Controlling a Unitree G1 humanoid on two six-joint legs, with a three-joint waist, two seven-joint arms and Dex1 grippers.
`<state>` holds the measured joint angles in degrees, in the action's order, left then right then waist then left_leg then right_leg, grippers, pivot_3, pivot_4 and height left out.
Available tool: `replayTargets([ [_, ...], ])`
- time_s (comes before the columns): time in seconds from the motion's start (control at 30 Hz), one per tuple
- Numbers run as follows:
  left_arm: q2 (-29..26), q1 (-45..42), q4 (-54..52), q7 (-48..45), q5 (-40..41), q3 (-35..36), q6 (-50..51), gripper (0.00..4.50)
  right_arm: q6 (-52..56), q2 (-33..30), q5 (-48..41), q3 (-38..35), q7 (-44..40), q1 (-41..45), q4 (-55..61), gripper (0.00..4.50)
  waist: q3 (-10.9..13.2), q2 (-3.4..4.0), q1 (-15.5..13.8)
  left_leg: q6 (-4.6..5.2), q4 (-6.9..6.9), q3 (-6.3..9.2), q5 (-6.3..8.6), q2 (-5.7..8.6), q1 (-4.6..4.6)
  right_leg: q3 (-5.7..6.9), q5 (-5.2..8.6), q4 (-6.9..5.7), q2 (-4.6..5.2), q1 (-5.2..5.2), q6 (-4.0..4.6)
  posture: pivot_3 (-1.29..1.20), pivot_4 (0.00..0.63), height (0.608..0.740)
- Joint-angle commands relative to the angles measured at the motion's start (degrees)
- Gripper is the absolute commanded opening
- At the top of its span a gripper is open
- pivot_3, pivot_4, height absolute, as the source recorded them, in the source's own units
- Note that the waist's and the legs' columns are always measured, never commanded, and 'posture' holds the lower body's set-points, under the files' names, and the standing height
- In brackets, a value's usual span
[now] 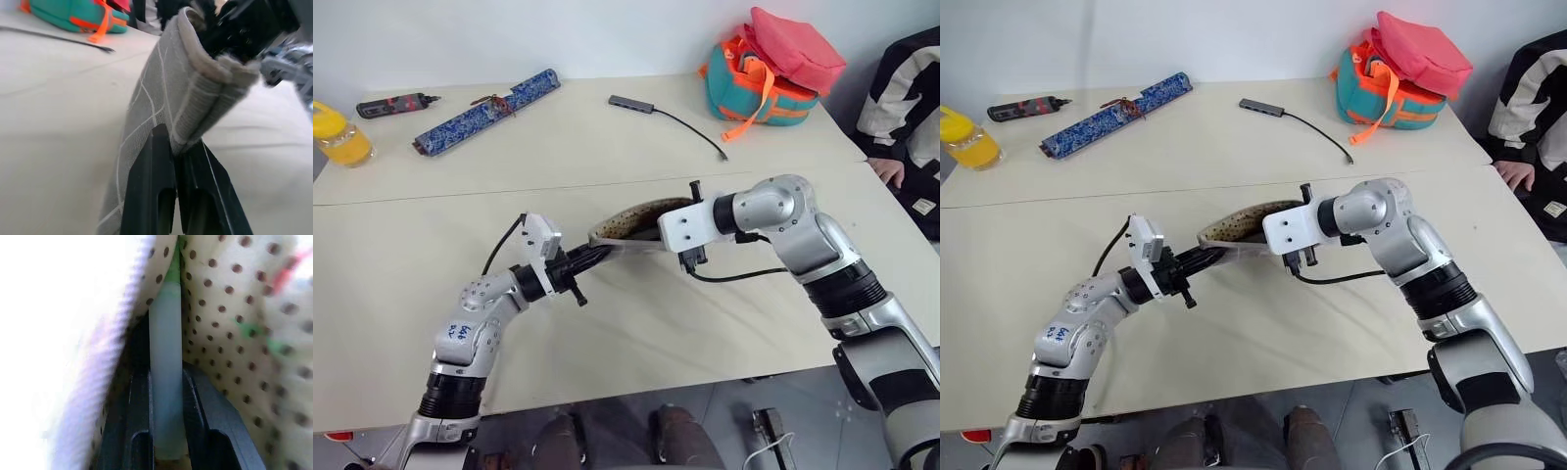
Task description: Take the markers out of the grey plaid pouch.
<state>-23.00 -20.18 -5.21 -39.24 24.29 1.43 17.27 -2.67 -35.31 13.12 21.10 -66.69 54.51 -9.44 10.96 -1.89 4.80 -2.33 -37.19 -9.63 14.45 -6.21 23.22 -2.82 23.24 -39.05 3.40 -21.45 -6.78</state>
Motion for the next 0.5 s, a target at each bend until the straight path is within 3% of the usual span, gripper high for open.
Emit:
replayTargets([
  [0.03, -1.41, -1.64, 3.10, 3.05, -5.55, 2.57, -7.62, 0.00, 0.09, -0.40, -2.19, -3.39, 1.18, 1.69, 1.09, 0.43, 0.00, 0.00, 0.04, 0.00, 0.00, -0.01, 0.00, 0.00, 0.00, -0.01, 0.00, 0.00, 0.00, 0.00, 0.00, 0.00, 0.150, 0.740],
  [0.2, -2.32, -2.75, 5.54, 3.15, -8.53, 3.58, -14.79, 0.00, 0.87, -0.41, -0.60, -2.75, 4.46, -0.16, -2.31, 0.43, 0.00, 0.00, 0.01, 0.00, 0.00, -0.03, 0.00, 0.00, 0.00, 0.00, 0.00, 0.01, 0.02, -0.02, 0.00, 0.00, 0.150, 0.740],
  [0.33, -2.62, -2.19, 5.72, 2.96, -10.67, 2.66, -18.60, 0.00, 8.07, 3.68, -4.67, -5.87, 7.79, 0.01, -1.07, 0.43, 0.00, 0.00, 0.24, 0.00, 0.02, -0.11, 0.00, -0.02, -0.01, -0.06, 0.00, -0.02, 0.01, -0.09, 0.00, 0.00, 0.150, 0.740],
  [0.5, -1.04, -1.67, 6.17, 3.43, -12.31, 0.68, -19.87, 0.00, 8.37, 3.87, -8.07, -5.62, 3.90, -2.04, 2.09, 0.43, 0.00, 0.00, -0.13, 0.00, 0.03, -0.17, 0.00, -0.01, 0.00, -0.05, -0.01, -0.02, 0.02, -0.11, -0.01, 0.00, 0.150, 0.740],
])
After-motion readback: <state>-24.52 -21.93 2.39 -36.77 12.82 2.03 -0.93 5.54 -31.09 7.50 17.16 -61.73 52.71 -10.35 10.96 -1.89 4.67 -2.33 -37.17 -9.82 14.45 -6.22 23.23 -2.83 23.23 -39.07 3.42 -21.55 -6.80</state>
